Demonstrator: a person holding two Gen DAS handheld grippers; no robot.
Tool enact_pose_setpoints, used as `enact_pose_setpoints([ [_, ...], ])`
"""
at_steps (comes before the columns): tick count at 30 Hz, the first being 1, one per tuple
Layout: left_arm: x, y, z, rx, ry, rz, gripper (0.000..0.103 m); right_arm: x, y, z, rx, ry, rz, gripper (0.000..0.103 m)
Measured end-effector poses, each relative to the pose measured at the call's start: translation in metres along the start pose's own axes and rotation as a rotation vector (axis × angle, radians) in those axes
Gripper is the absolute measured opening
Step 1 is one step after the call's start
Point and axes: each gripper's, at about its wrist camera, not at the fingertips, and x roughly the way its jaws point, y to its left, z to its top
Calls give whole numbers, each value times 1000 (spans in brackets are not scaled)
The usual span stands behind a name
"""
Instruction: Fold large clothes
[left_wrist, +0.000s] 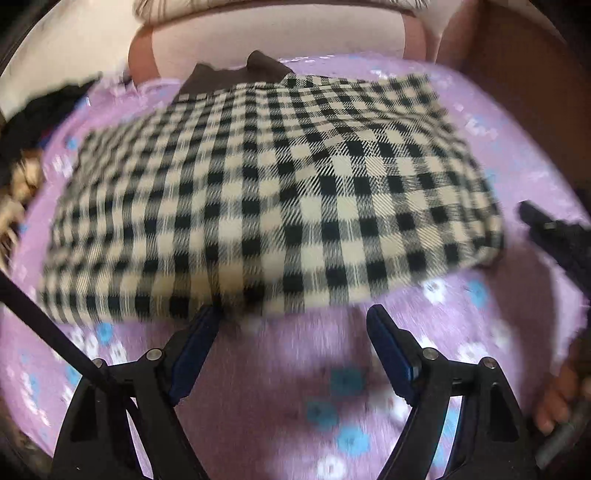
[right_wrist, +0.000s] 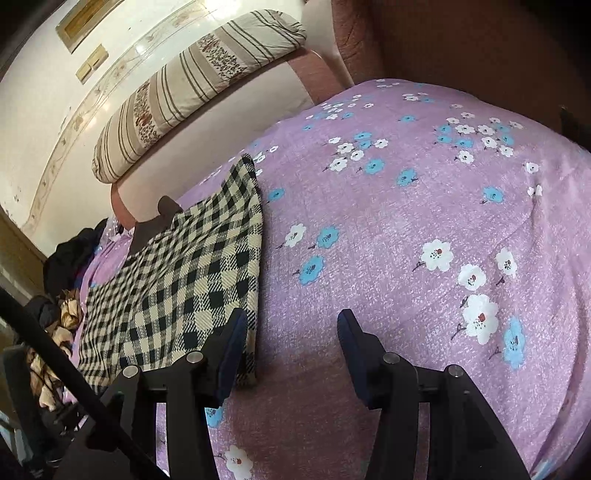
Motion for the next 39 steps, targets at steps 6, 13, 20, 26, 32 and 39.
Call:
enact_pose_setpoints([
  [6, -35, 81, -20, -175, -45, -12, 81, -10, 25, -6, -125, -20, -21, 55],
  [13, -53, 209, -23, -402, -109, 105, 81, -14, 100, -39, -371, 61, 117, 59],
  [20, -35, 266, 6, -445, -116, 21, 81, 16, 198, -99, -678, 172, 171, 59],
  [26, 17, 277, 58, -414, -48, -116, 81, 42, 267, -138, -903, 168, 176, 60],
  [32, 52, 286, 104, -379, 17, -259, 82, 75, 320, -172, -1092, 137, 131, 60],
  [39, 81, 279, 153, -268, 80, -330, 92, 98, 362, -189, -1215, 87, 127, 60],
])
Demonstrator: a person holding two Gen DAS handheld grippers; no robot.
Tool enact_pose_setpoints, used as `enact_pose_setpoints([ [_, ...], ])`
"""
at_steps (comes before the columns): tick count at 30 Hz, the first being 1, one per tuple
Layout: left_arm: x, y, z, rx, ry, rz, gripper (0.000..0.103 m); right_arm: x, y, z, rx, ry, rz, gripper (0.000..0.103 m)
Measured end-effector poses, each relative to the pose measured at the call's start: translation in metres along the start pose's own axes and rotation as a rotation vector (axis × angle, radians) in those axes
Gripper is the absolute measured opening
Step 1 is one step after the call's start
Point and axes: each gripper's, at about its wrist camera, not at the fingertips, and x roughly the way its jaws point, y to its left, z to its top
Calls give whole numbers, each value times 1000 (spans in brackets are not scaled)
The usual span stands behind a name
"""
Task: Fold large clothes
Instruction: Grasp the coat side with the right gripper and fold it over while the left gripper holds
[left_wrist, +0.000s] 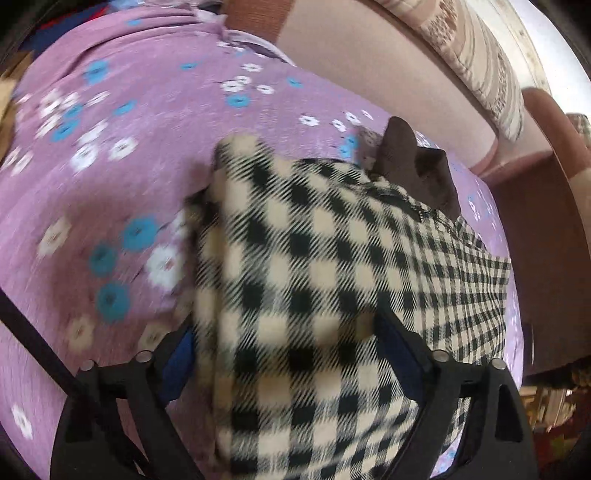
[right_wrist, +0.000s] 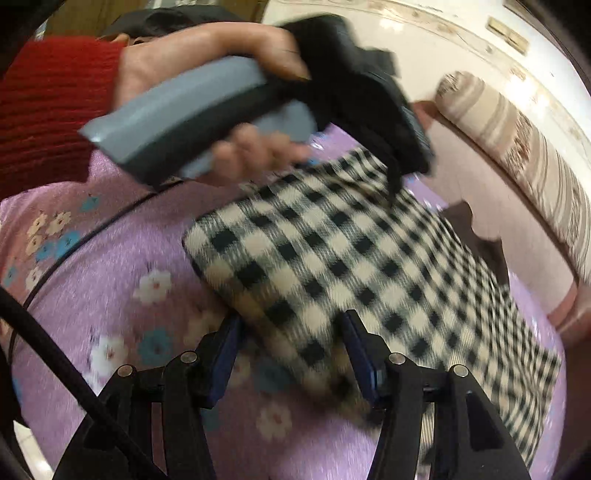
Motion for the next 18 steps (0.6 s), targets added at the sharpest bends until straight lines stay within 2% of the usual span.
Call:
enact_pose_setpoints([
  [5, 7, -4, 12, 32, 34, -35, 94, 16, 6, 17, -35, -2, -10, 58],
  [6, 6, -1, 12, 17, 30, -52, 89, 18, 7, 19, -37, -1, 1, 46],
  [7, 3, 4, 12, -6, 22, -59, 64, 20, 9, 22, -41, 3, 15, 27],
  [8, 1, 7, 12, -18, 20, -46, 44, 21, 11, 23, -48, 4, 7, 21],
  [9, 0, 10, 12, -41, 28, -42, 17, 21, 13, 24, -54, -2, -11, 15],
  [10, -3, 12, 12, -67, 25, -51, 16, 18, 13, 24, -48, -13, -15, 11],
  [12, -12, 0, 12, -43, -4, -15, 14, 10, 4, 24, 0, -43, -7, 9],
  [14, -23, -22, 13, -5, -32, 23, 13, -3, -12, 22, 64, -74, -7, 8],
  [18, -42, -76, 20, 54, -74, 17, 13, -40, -44, 12, 166, -151, -58, 7],
])
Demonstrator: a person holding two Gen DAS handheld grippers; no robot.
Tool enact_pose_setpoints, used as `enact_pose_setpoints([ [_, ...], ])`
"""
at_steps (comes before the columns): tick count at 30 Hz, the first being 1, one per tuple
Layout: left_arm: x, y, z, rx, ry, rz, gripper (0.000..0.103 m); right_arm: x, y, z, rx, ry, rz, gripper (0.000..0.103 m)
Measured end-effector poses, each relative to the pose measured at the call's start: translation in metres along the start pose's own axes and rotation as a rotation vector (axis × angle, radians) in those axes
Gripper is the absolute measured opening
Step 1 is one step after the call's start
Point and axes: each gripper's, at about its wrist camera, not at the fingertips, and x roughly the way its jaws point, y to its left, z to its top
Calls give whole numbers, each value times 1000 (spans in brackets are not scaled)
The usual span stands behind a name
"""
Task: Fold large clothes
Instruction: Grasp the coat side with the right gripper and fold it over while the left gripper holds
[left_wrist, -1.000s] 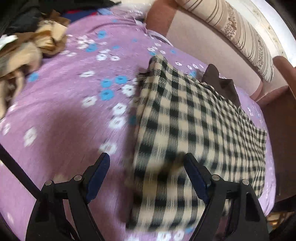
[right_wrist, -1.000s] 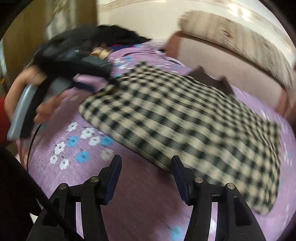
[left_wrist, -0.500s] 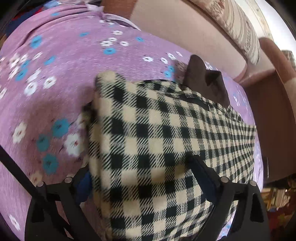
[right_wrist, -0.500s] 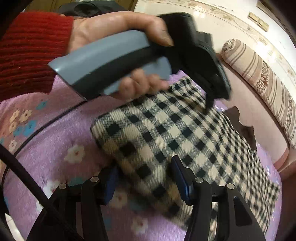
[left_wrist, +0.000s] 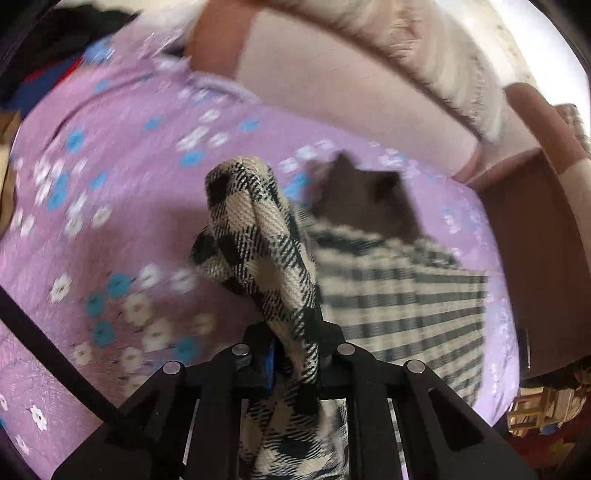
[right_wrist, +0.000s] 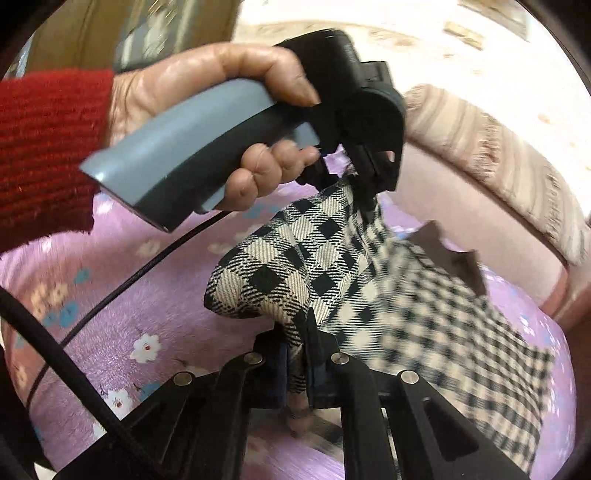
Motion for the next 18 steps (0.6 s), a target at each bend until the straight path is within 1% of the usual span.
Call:
enact_pose_setpoints([
  [2, -6, -42, 5, 56, -14, -13, 13, -16, -21, -1, 51, -25, -27, 7],
  [4, -5, -84, 7, 117, -20, -20, 12, -34, -50, -7, 124, -43, -52, 7],
  [7, 11, -152, 7, 201, -8, -42, 11, -56, -96, -25, 220, -49, -109, 7],
  [9, 30, -196, 4, 254, 17, -60, 11, -70, -122, -42, 273, -42, -148, 7],
  [12, 63, -255, -9, 340, 61, -68, 11, -90, -157, -75, 356, -8, -206, 7],
  [15, 98, -304, -29, 415, 108, -66, 12, -96, -186, -112, 425, 47, -265, 7],
  [17, 121, -328, -41, 454, 153, -43, 15, -98, -198, -133, 481, 83, -253, 7],
  [18, 127, -333, -43, 454, 165, -36, 20, -95, -203, -142, 510, 108, -224, 8],
])
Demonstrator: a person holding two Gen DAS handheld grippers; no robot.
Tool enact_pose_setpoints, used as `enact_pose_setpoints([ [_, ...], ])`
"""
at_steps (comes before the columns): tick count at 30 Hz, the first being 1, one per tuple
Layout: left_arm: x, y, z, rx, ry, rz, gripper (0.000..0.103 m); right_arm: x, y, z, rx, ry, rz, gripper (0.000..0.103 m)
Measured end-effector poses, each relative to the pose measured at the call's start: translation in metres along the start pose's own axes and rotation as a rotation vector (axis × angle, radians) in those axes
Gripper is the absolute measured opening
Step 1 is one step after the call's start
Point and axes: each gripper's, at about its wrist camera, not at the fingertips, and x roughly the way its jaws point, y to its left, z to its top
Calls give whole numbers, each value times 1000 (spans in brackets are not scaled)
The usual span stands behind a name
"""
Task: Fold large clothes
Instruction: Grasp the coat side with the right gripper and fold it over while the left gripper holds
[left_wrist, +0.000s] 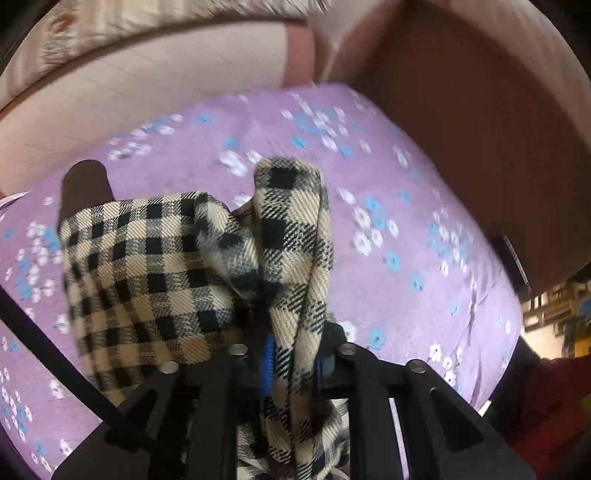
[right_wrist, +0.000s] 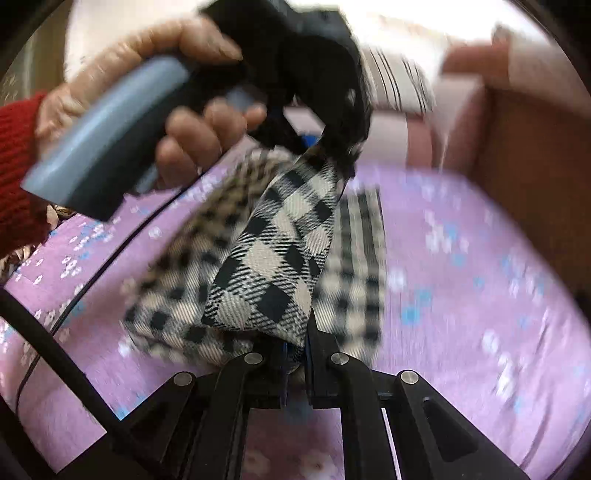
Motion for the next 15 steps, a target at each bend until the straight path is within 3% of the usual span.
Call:
enact_pose_setpoints([
  [2, 2, -6, 0, -20, 7, -19, 24, 7, -13, -6, 49, 45, 26, 15],
  [6, -36, -1, -4, -61, -72, -12, 45, 0, -37, -2, 128, 41, 66, 45],
  [10, -86, 16, -25, -93, -178, 62, 58, -16, -74, 0, 257, 12, 110, 49],
  [13, -108, 36, -54, -105, -211, 150, 63, -18, -107, 10, 365, -15, 113, 56],
  [15, -113, 49, -81, -105, -213, 224, 63, -14, -127, 23, 449, -27, 144, 56],
])
